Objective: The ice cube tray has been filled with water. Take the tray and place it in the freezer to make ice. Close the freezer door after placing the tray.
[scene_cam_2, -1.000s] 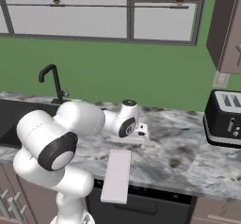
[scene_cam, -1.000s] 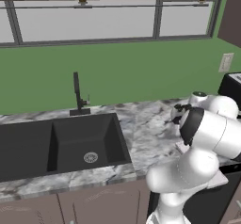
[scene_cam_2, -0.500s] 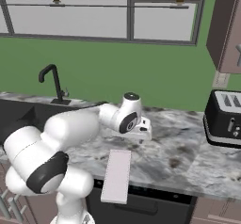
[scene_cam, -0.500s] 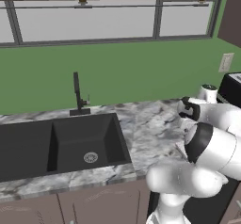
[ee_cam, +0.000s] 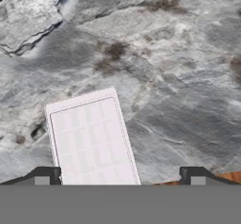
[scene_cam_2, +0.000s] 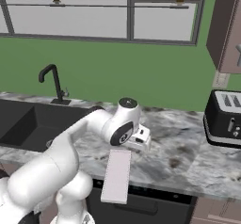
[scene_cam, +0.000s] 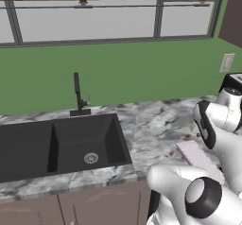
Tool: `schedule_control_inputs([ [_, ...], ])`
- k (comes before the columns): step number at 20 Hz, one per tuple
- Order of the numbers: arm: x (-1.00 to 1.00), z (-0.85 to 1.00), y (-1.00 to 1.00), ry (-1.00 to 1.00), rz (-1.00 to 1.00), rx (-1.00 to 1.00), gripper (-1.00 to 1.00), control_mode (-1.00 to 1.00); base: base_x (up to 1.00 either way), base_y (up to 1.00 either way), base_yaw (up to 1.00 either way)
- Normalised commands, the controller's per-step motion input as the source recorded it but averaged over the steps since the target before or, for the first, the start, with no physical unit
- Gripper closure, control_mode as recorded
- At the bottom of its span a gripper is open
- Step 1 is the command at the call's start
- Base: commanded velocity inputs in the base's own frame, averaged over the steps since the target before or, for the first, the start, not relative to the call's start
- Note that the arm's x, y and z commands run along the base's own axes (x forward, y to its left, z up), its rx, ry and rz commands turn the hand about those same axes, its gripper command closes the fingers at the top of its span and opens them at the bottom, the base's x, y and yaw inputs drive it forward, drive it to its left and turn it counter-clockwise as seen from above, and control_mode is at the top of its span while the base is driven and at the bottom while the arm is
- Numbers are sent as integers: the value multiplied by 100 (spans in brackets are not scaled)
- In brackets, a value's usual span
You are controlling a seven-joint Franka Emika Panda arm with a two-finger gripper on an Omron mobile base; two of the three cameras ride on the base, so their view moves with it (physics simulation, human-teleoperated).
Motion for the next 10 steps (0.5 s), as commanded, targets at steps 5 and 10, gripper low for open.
schedule_control_inputs([
  [5, -67, 15, -7, 2, -15, 16, -100, -100, 0, 0, 0],
  [10, -32, 0, -2, 1, -11, 15, -100, -100, 0, 0, 0],
])
